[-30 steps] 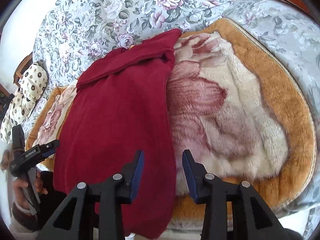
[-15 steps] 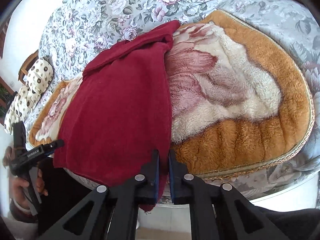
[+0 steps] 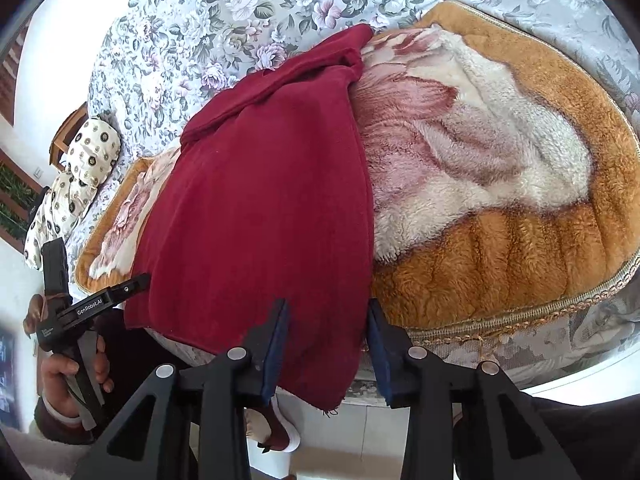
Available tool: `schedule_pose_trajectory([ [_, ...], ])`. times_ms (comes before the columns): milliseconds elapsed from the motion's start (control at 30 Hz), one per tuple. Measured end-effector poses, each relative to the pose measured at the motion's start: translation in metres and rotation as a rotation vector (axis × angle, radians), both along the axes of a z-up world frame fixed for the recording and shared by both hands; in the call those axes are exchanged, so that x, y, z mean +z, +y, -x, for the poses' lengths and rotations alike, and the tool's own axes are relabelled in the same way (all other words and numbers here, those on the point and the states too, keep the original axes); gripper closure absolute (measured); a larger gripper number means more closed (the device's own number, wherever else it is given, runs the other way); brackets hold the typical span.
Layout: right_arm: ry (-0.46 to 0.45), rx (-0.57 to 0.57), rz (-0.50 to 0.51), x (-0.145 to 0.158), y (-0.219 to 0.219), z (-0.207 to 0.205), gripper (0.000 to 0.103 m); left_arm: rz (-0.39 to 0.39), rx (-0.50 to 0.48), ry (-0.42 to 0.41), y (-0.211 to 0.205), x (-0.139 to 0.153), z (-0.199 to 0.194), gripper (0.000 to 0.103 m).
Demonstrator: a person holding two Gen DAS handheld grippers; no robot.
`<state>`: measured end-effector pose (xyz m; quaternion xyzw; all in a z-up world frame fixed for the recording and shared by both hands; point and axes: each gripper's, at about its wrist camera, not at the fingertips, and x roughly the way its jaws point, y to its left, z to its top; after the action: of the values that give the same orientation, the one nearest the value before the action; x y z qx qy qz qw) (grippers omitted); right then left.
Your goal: Fold small clothes
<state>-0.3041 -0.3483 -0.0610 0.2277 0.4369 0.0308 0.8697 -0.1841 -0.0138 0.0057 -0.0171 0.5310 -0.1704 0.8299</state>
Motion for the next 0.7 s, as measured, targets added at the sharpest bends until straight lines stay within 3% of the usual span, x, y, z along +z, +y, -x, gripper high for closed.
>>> schedule_pose_trajectory([
  [167, 0.000, -0.012, -0.028, -0.009, 0.001, 0.000, 0.063, 0.024, 0.030, -0.010, 0.001, -0.002, 0.005, 0.018],
  [267, -0.021, -0.016, -0.035, -0.012, 0.002, -0.001, 0.061, 0.023, 0.010, -0.016, -0.004, -0.004, 0.005, 0.007],
  [400, -0.035, -0.026, -0.026, -0.011, 0.006, 0.000, 0.059, 0.034, 0.010, -0.019, -0.007, -0.005, 0.001, 0.009],
  [433, -0.038, -0.025, -0.020, -0.011, 0.008, 0.001, 0.059, 0.037, 0.017, -0.023, -0.005, -0.006, 0.000, 0.013],
  [467, -0.040, -0.019, -0.013, -0.010, 0.009, 0.001, 0.059, 0.020, 0.021, -0.036, -0.003, -0.005, 0.000, 0.028],
  [500, -0.039, -0.013, -0.009, -0.010, 0.010, 0.001, 0.066, 0.012, 0.018, -0.043, -0.001, -0.003, 0.000, 0.038],
  [533, -0.041, -0.007, -0.021, -0.010, 0.009, 0.001, 0.090, 0.020, 0.022, -0.040, 0.004, -0.002, 0.001, 0.043],
  [567, -0.052, 0.000, -0.061, -0.010, 0.008, 0.001, 0.096, 0.040, 0.034, -0.030, 0.010, -0.001, 0.000, 0.055],
  [600, -0.066, 0.003, -0.104, -0.009, 0.007, 0.001, 0.096, 0.061, 0.043, -0.020, 0.015, 0.001, 0.000, 0.070],
  [667, -0.099, 0.032, -0.138, 0.000, 0.010, 0.003, 0.096, 0.187, 0.022, 0.038, 0.023, 0.002, -0.002, 0.096],
  [700, -0.125, 0.049, -0.149, 0.007, 0.012, 0.004, 0.096, 0.203, 0.022, 0.052, 0.024, 0.003, -0.003, 0.096],
])
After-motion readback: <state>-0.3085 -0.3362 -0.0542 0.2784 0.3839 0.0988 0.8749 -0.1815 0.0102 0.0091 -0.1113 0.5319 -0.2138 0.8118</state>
